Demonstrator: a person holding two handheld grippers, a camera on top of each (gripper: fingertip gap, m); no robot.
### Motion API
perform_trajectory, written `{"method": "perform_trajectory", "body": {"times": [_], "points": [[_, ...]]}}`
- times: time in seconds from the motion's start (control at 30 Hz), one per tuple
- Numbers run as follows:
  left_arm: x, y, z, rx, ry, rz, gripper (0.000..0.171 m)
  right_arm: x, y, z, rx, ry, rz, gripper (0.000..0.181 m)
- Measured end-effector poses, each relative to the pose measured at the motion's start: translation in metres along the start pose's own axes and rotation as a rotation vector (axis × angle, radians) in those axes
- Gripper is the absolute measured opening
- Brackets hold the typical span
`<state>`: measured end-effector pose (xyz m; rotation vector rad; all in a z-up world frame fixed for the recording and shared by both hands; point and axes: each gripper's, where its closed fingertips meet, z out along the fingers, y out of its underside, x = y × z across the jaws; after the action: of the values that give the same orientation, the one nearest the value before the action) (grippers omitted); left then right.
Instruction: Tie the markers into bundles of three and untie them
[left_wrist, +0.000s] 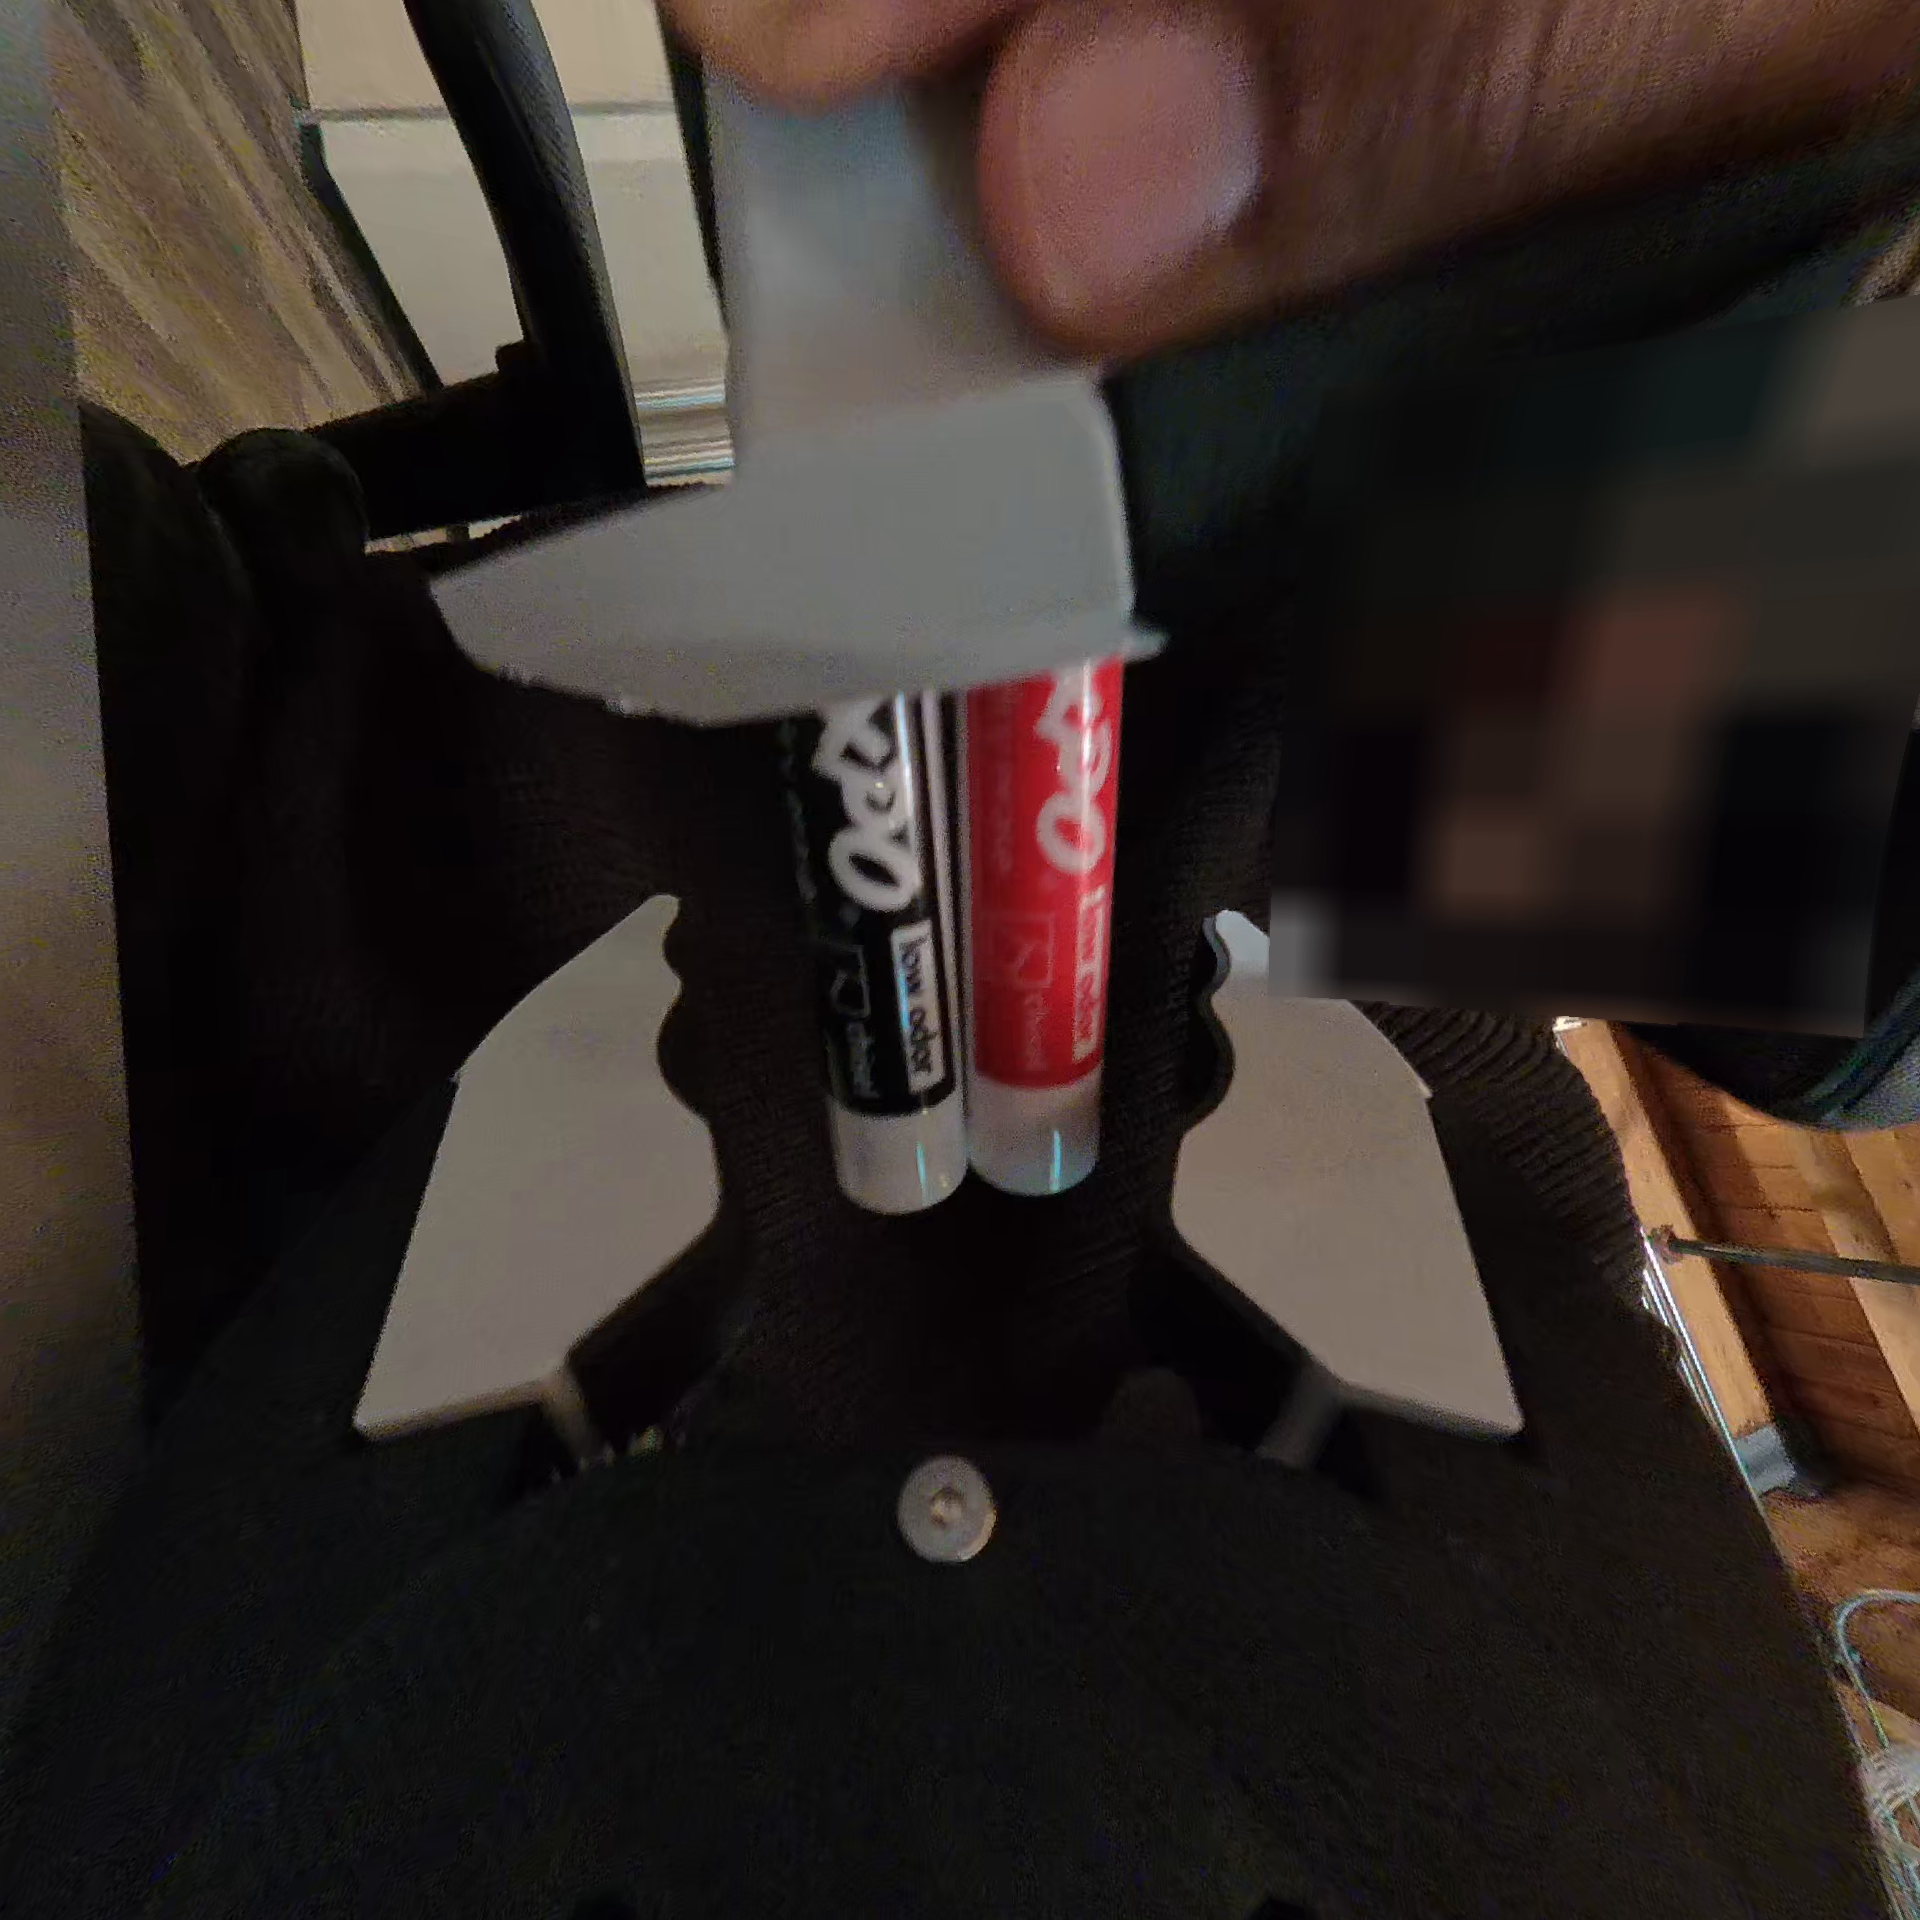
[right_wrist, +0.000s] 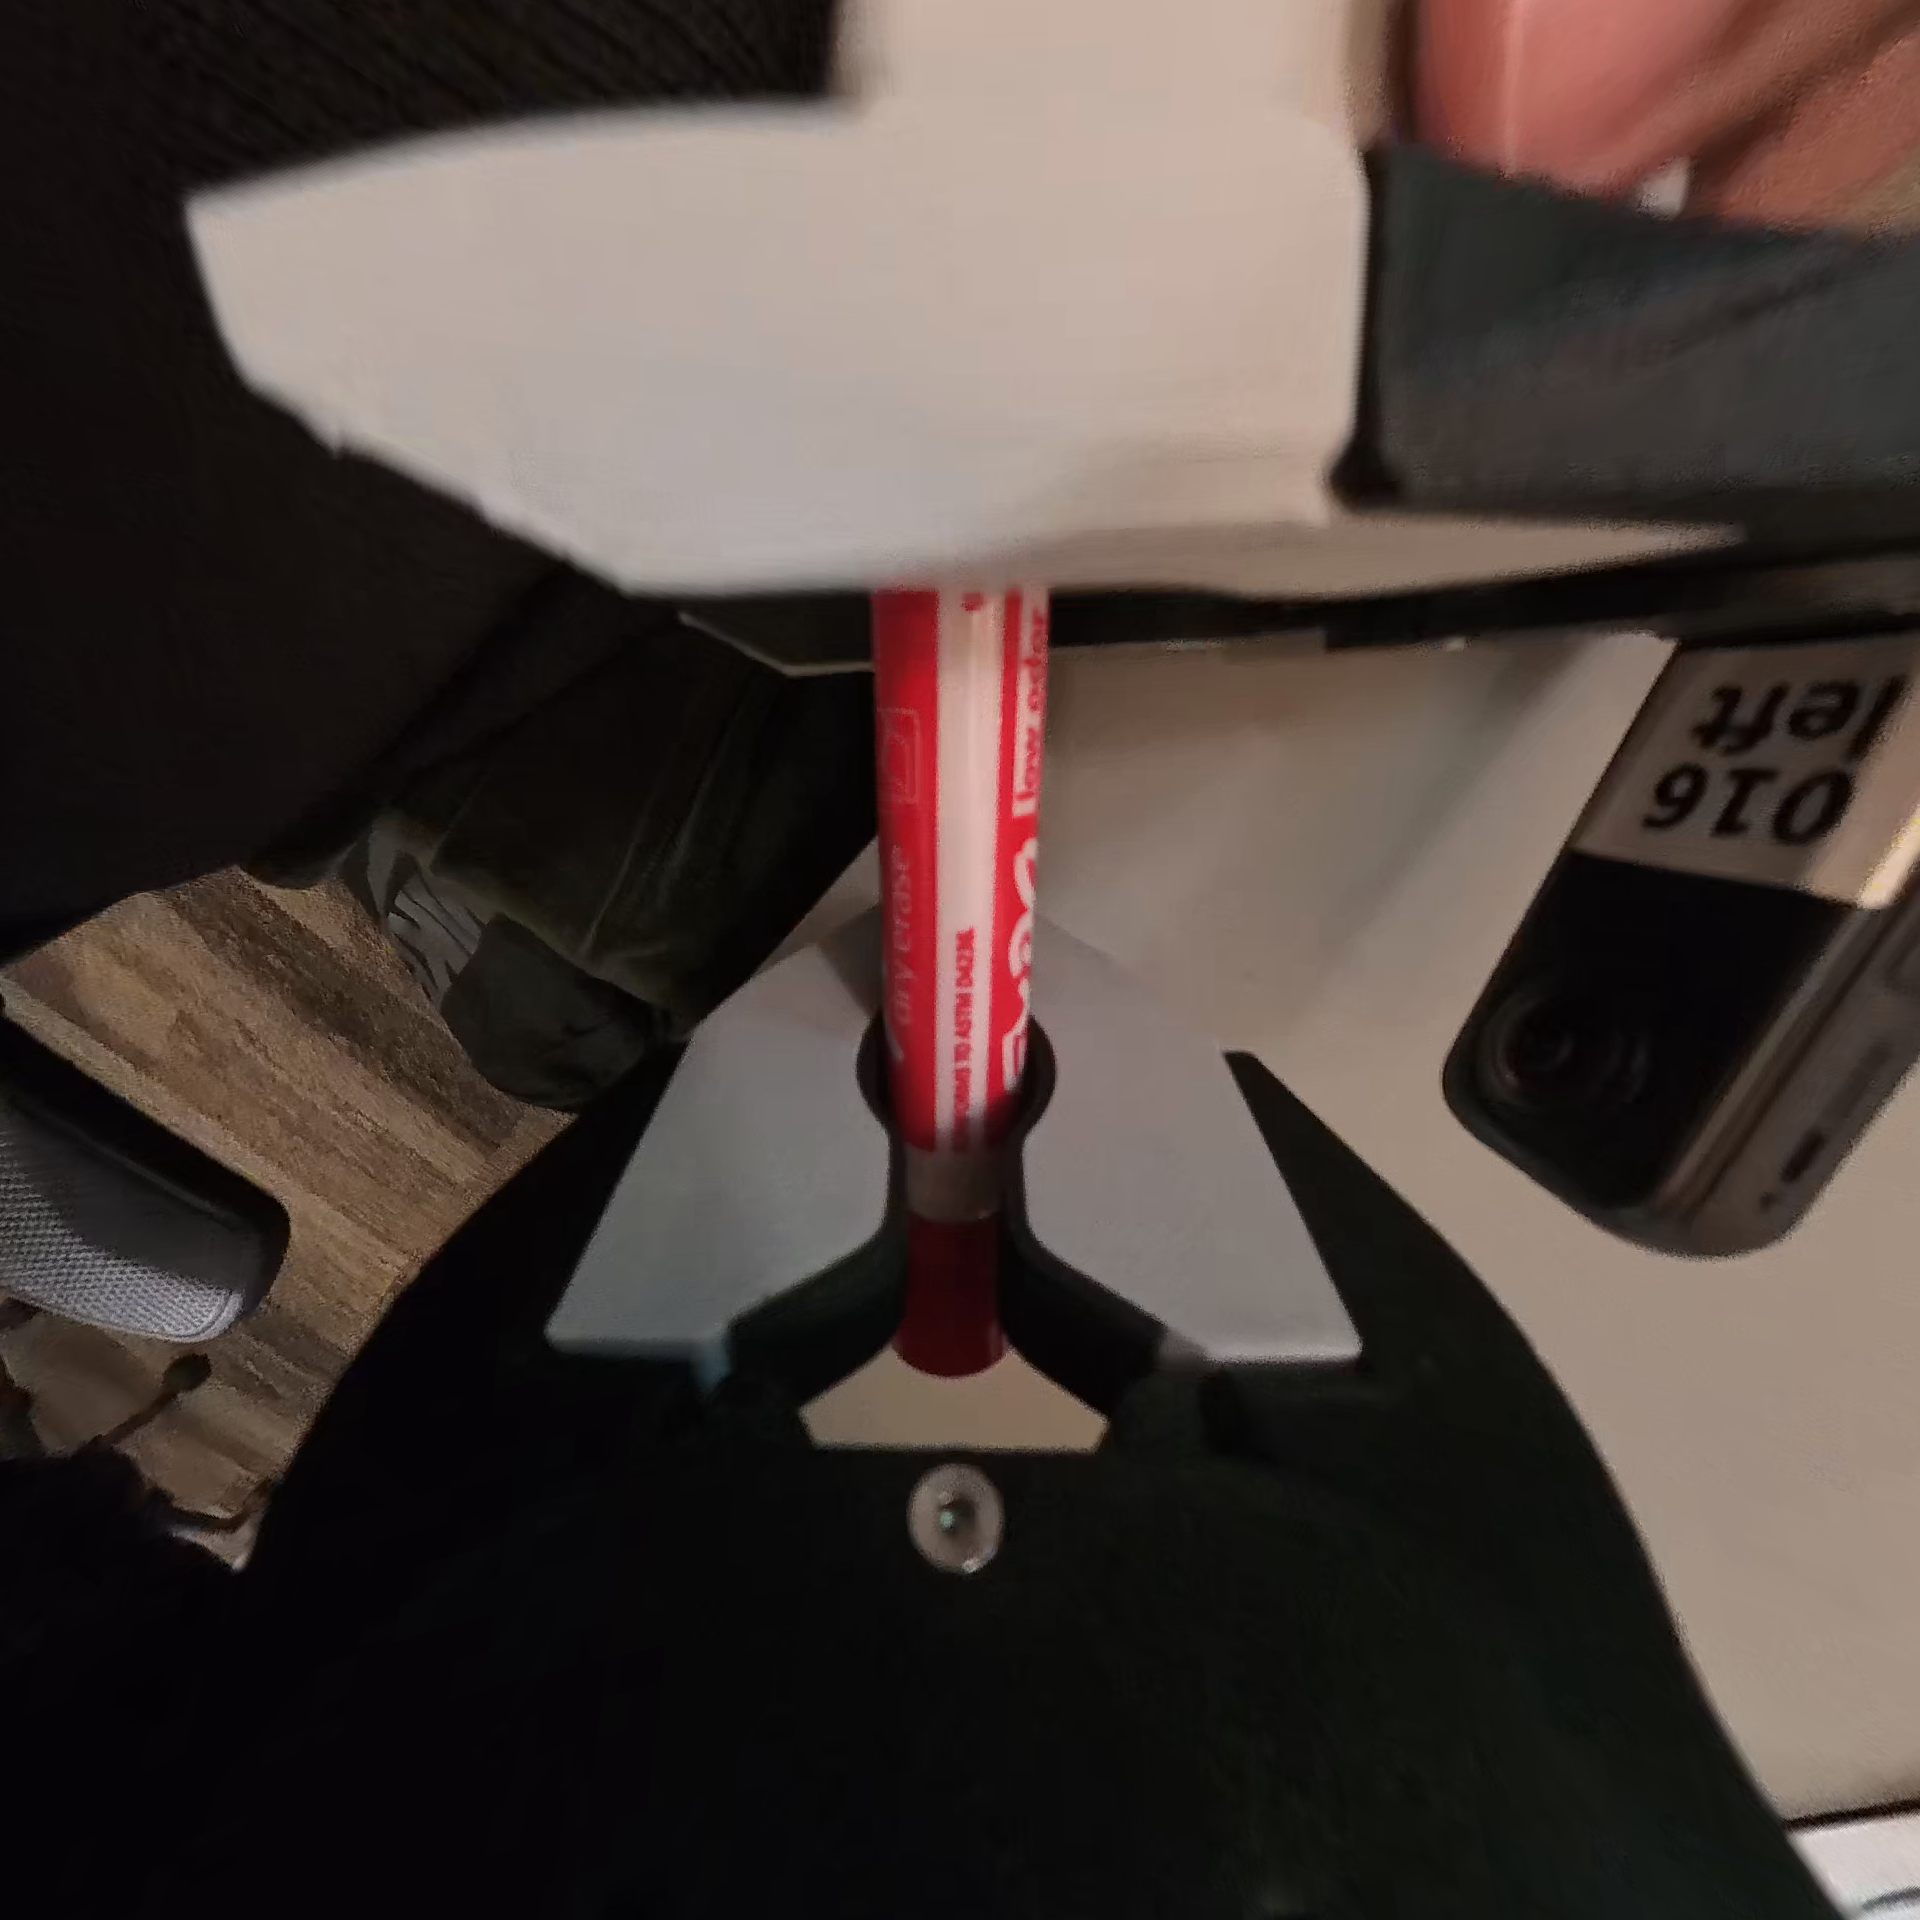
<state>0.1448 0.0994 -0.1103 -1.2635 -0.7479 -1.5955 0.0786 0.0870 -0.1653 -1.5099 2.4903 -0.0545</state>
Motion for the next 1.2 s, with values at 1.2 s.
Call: {"method": "perform_trajectory", "body": {"times": [1.2], "points": [[-0.012,-0.002,0.026,-0.059,-0.02,-0.024,0.06,-0.015,-0.012,0.013,-0.05,-0.052,-0.014,0.013]]}}
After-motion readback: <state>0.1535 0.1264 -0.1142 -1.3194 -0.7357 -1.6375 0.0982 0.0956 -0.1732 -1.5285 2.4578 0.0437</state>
